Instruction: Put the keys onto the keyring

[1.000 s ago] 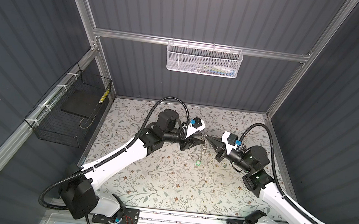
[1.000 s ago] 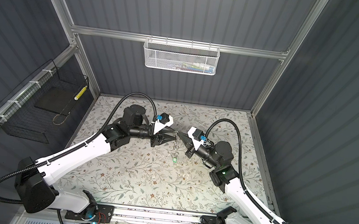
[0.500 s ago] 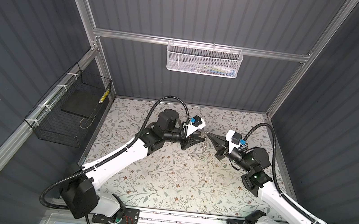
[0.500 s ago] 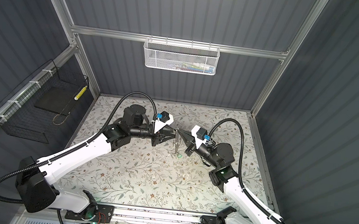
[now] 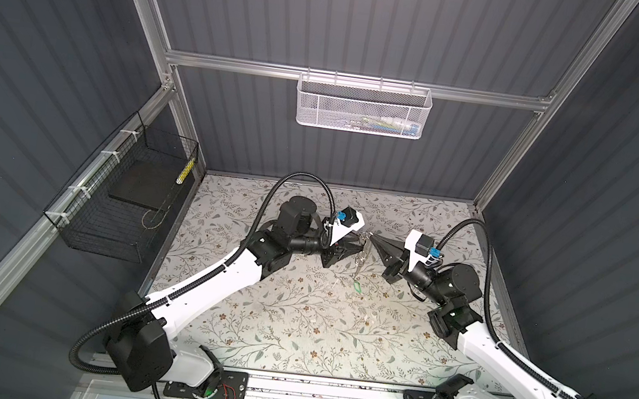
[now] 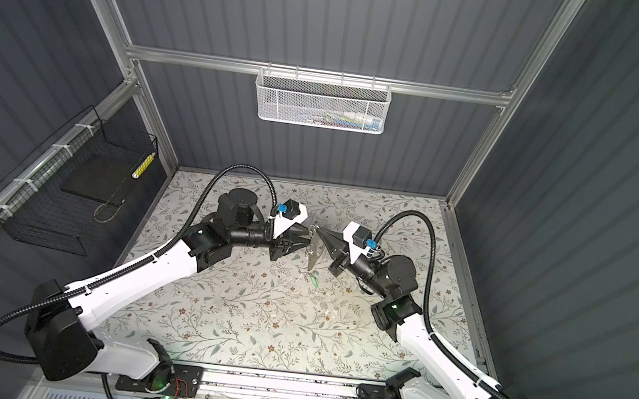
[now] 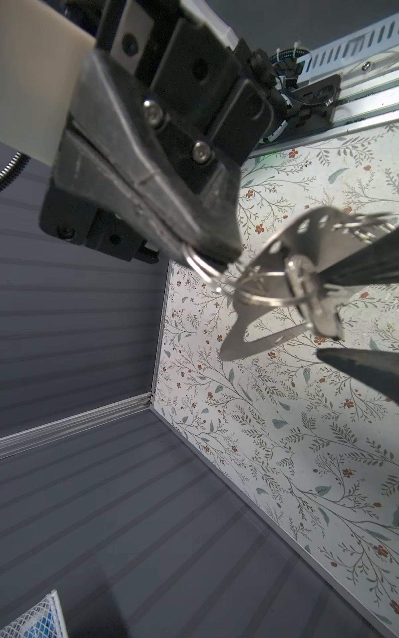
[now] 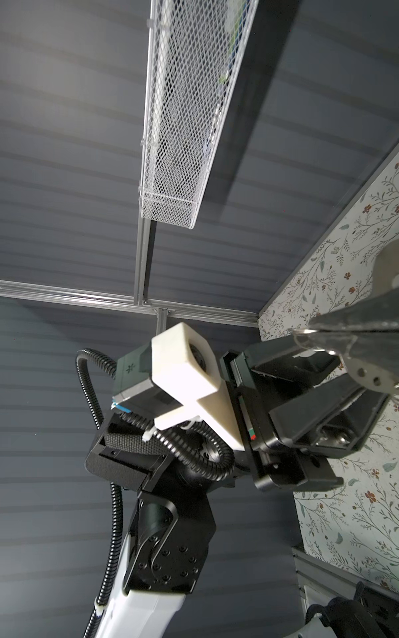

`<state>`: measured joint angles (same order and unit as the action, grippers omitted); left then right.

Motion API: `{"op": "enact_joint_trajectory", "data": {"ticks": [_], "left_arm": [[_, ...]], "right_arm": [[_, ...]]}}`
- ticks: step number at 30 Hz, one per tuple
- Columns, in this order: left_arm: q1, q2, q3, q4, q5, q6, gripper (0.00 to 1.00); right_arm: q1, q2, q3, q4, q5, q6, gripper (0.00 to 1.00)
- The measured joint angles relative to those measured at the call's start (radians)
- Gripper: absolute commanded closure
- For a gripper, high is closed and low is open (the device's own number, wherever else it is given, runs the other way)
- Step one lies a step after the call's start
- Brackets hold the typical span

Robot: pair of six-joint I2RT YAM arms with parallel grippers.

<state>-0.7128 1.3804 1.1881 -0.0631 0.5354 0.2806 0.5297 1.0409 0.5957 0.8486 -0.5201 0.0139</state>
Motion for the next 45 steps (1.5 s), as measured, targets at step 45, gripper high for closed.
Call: {"op": "enact_joint_trajectory", "data": {"ticks": [45], "left_arm": [[0.097,0.049,0.187,-0.325,0.34,0.269,0.64]], "right_arm": [[-0.027,0.027,0.005,0.002,-0.149,0.076,1.0]]}}
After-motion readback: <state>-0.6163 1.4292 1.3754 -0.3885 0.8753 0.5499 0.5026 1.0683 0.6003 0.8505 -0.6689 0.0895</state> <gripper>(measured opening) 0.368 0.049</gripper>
